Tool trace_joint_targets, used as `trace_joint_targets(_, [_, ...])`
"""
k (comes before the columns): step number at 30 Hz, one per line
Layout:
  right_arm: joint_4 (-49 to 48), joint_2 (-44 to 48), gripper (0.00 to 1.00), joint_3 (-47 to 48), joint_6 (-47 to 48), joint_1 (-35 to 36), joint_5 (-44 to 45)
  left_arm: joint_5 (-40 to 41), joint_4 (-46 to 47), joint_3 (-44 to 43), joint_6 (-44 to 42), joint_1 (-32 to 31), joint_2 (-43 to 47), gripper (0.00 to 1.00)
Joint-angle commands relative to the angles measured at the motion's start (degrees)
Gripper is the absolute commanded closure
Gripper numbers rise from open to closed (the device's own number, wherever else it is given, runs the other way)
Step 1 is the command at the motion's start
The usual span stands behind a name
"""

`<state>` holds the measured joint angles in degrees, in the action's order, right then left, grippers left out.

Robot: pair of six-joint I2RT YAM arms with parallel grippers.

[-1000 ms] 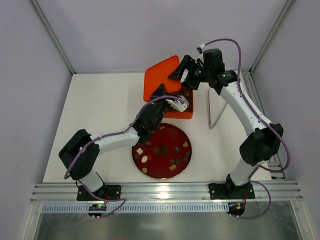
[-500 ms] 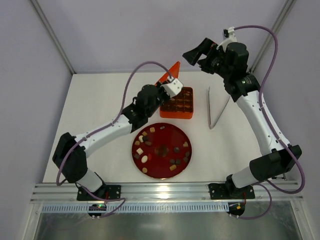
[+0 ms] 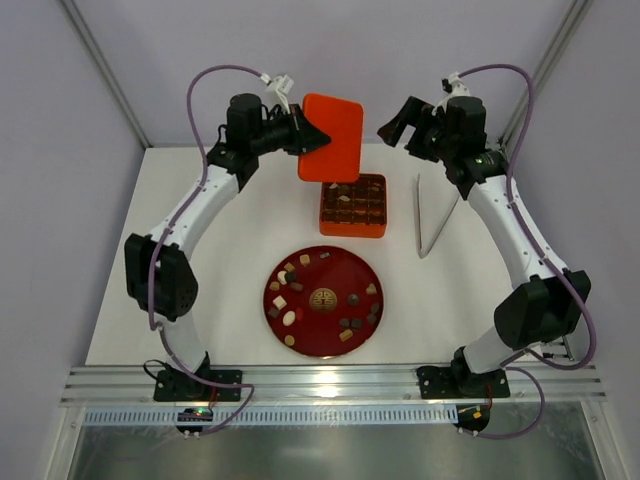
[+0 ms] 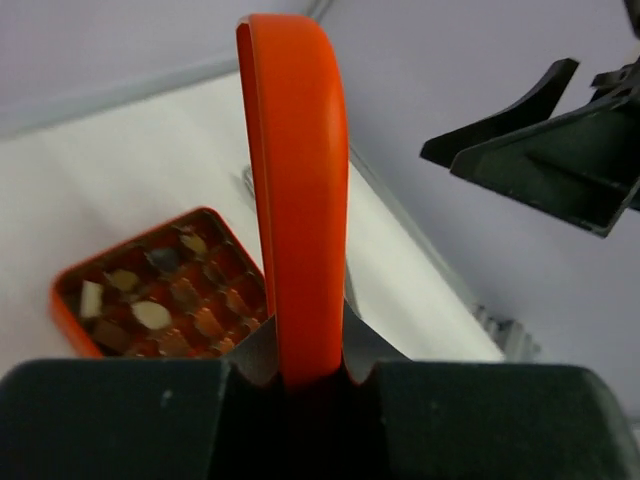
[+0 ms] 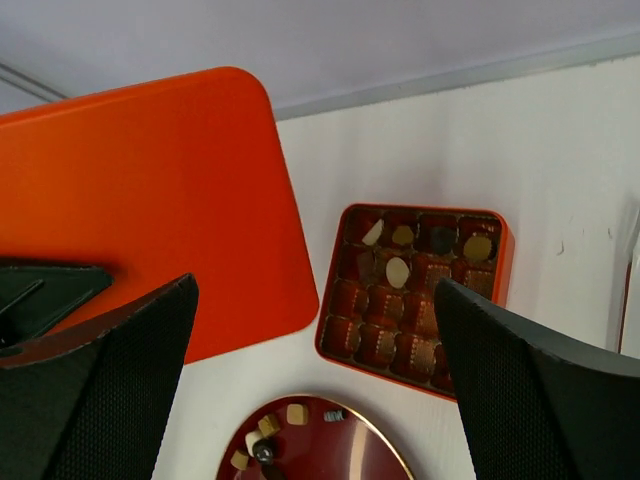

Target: Pack the chocolate

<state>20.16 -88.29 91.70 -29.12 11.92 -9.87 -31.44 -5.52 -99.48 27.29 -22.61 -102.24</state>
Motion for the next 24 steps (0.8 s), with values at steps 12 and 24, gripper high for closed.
trace_joint_targets(12, [-3.9, -8.74, 0.02, -6.62, 2.76, -0.23, -2.26, -22.26, 46.96, 6.76, 50.74, 4.42, -21.94, 1.0])
trace_joint_targets(24, [-6.98, -14.89, 0.03, -8.29, 1.53, -0.32, -3.75, -24.19, 56.67, 3.86, 60.34, 6.35, -34.69, 0.97])
